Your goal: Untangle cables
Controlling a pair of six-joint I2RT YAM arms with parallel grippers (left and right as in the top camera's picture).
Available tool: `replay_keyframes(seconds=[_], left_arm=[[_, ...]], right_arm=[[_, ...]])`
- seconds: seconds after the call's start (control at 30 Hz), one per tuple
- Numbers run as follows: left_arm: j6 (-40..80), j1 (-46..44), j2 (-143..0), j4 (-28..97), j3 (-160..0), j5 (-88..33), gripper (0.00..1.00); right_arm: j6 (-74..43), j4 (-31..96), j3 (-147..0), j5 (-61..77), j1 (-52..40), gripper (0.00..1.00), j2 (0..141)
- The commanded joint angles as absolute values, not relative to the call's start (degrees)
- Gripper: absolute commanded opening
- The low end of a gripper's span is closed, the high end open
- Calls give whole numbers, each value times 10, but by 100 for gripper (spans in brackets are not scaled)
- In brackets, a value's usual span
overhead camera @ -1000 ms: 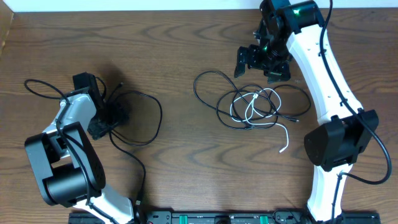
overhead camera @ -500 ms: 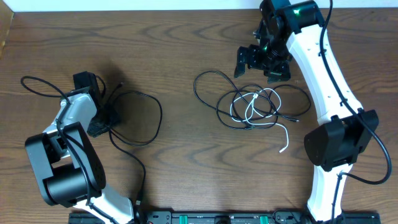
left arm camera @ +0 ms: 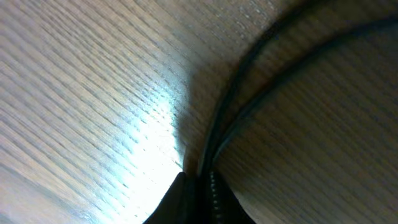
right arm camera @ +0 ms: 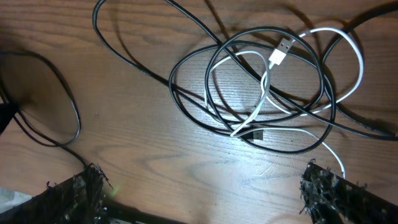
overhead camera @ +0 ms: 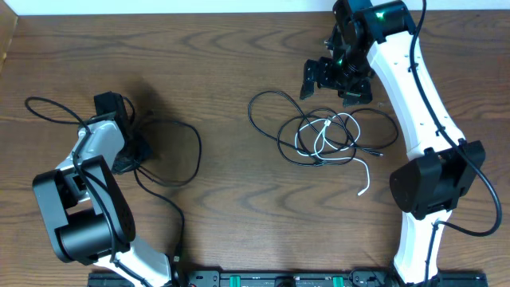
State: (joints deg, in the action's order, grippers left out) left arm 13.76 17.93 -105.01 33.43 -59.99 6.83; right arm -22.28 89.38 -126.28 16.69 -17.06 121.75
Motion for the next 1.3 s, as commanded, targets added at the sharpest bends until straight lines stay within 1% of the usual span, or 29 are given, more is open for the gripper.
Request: replay_keyframes(seconds=[0.0,0.23,0.47,0.67,0.77,0.87,1.0,1.27], left_arm=[[140,185,-1076,331,-572,82,8],[132,185,-1067,326,-596,82,7],[107,184,-987,341,-732,76,7],[124,185,-916,335,-868,-40,8],[158,185,-893,335,-909,-50,8],[157,185,-880,345,-913,-50,7],[157,185,-889,403,-903,-49,7],[157,184,-967,522,-877,-50,8]], right_arm=[[-216,895,-1268,166,-176,99,1199],[-216,895,-1268,166,-177,99,1199],[-216,895,-1268,166,-177,99,1199],[-216,895,-1268,166,-178,99,1199],[-216,895,-1268,166,-178,99,1199],[-216,895,-1268,166,-178,99,1199],[-216,895,-1268,166,-178,99,1199],[-216,895,-1268,166,-178,99,1199]])
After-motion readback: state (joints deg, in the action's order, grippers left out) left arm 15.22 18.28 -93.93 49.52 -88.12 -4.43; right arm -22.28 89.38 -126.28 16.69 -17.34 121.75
